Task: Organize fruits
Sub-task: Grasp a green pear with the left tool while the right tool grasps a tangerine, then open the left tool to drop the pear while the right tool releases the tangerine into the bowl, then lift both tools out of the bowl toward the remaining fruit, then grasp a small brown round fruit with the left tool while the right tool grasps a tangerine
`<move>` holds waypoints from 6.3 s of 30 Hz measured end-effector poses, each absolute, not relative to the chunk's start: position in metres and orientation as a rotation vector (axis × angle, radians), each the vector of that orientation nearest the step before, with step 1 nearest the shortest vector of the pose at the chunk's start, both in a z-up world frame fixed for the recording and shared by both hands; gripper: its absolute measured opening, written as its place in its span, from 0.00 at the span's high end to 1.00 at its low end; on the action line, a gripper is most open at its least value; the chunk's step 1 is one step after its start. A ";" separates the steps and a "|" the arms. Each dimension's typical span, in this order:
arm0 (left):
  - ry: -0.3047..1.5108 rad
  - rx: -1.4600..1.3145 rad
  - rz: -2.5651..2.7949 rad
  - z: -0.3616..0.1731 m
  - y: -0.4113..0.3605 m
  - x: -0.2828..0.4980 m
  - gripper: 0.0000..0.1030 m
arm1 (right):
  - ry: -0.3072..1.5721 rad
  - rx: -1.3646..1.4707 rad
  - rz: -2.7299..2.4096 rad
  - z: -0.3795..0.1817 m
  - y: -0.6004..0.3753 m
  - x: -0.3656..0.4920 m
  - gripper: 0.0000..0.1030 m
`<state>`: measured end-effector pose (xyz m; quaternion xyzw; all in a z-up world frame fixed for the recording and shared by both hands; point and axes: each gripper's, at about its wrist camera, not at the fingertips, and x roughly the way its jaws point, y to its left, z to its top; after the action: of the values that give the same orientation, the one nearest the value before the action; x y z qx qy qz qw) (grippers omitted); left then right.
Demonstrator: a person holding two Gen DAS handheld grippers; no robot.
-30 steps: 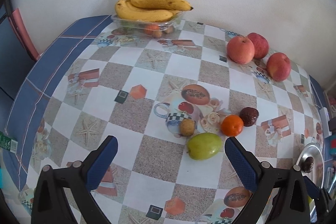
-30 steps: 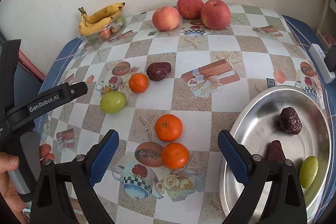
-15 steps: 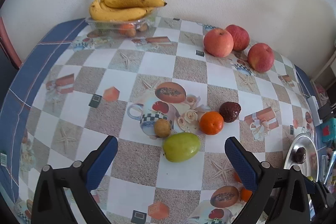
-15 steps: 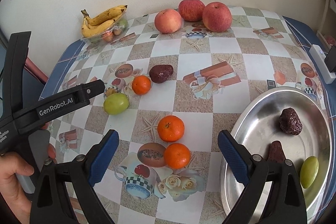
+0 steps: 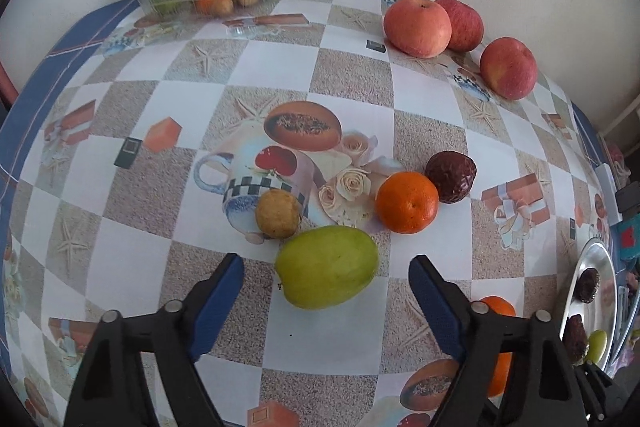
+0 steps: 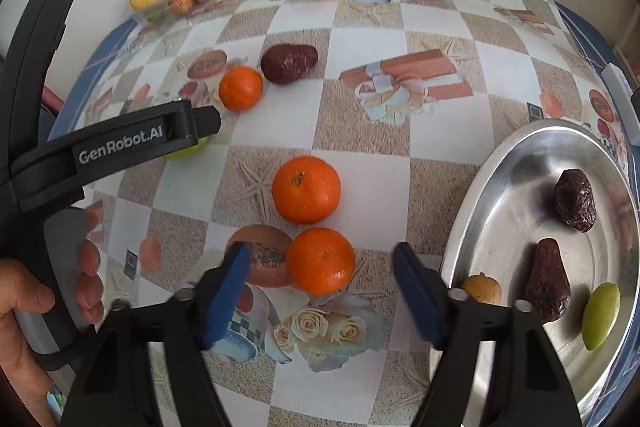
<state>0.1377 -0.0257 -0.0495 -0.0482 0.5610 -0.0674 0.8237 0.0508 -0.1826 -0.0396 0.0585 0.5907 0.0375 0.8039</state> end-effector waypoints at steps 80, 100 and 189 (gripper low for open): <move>1.120 0.137 -0.675 0.007 -0.208 0.029 0.42 | 1.132 0.426 -0.353 0.001 -0.359 0.002 0.62; 1.181 0.040 -0.281 -0.007 -0.136 0.073 0.25 | 1.141 0.406 -0.329 0.000 -0.351 0.004 0.62; 1.171 -0.175 -0.092 -0.055 0.012 0.167 0.40 | 1.184 0.122 0.061 -0.040 -0.179 0.086 0.27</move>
<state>0.1667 0.0120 -0.0552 -0.0825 0.5515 -0.0434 0.8289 0.0865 -0.1790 -0.0397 0.0574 0.5574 0.0290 0.8278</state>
